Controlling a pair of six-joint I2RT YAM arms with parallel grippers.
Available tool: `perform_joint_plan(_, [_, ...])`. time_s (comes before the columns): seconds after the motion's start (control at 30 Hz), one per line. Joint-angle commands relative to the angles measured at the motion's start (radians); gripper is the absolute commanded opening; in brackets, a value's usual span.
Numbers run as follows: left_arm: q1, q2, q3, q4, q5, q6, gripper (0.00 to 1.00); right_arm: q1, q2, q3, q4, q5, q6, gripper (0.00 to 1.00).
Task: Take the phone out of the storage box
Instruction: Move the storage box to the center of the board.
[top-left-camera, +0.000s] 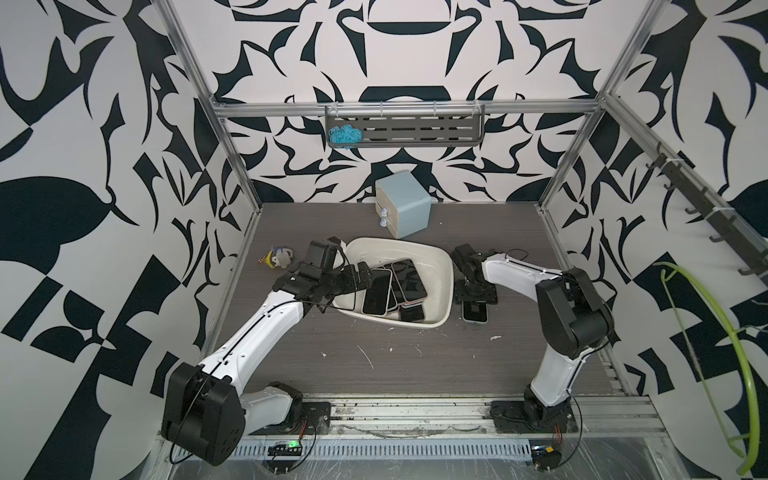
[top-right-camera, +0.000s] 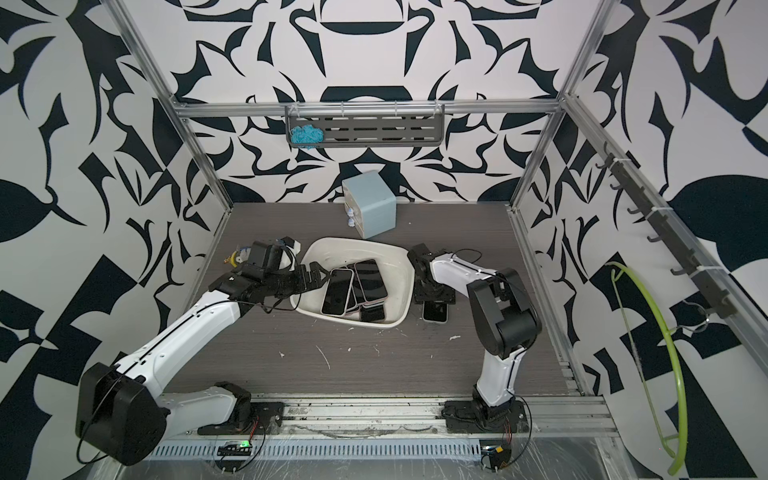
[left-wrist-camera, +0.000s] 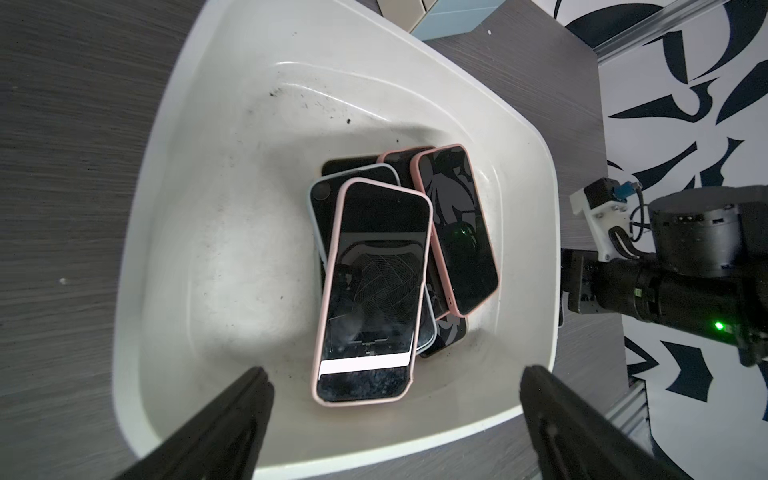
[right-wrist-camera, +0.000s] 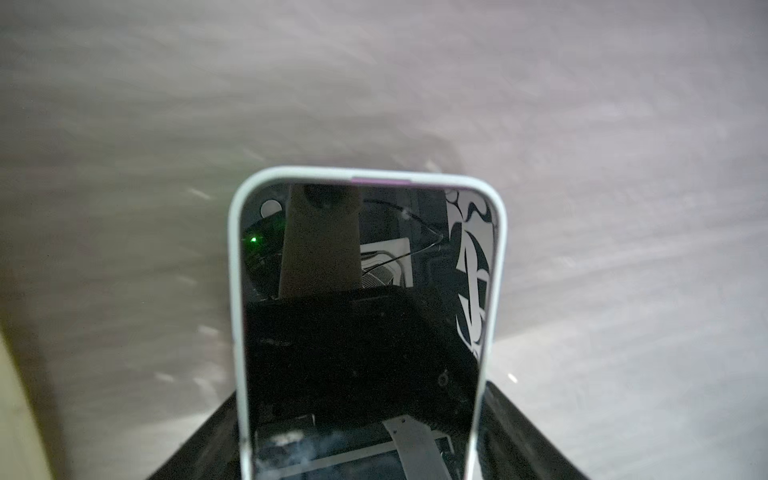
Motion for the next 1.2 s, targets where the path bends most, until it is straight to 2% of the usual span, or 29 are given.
perform_joint_plan(0.0, [0.007,-0.021,-0.008,-0.038,-0.010,0.022,1.00,0.030,0.030,0.022,0.029,-0.051,-0.045,0.64])
perform_joint_plan(0.17, [0.014,-0.030,-0.014,-0.039,-0.022,0.023,1.00,0.030,0.024,-0.013,0.014,-0.050,-0.077,0.67])
perform_joint_plan(0.37, [0.042,-0.002,0.007,-0.042,-0.002,0.032,1.00,0.024,0.015,-0.053,-0.008,-0.045,-0.097,0.85])
perform_joint_plan(0.43, [0.050,0.012,0.015,-0.036,0.011,0.032,1.00,0.024,-0.005,-0.056,-0.021,-0.043,-0.100,0.96])
perform_joint_plan(0.5, [0.056,0.024,0.024,-0.033,0.020,0.031,1.00,0.024,-0.046,-0.063,-0.029,-0.041,-0.097,1.00])
perform_joint_plan(0.7, [0.061,0.038,0.048,-0.024,0.024,0.032,1.00,0.023,-0.207,0.003,-0.168,0.054,-0.077,1.00])
perform_joint_plan(0.8, [0.061,0.039,0.052,-0.014,0.032,0.038,1.00,0.041,-0.293,0.080,-0.198,0.019,-0.053,1.00])
perform_joint_plan(0.87, [0.061,0.047,0.054,-0.010,0.045,0.059,1.00,0.048,-0.291,0.147,-0.222,-0.051,-0.041,1.00])
perform_joint_plan(0.93, [0.056,0.112,0.067,-0.030,0.040,0.093,1.00,0.064,-0.259,0.210,-0.230,-0.131,-0.034,0.99])
perform_joint_plan(1.0, [0.047,0.174,0.108,-0.092,0.021,0.132,0.97,0.086,-0.228,0.250,-0.231,-0.150,-0.025,0.99])
perform_joint_plan(1.17, [-0.038,0.322,0.211,-0.167,-0.047,0.237,0.98,0.098,-0.188,0.244,-0.158,-0.242,0.028,0.99])
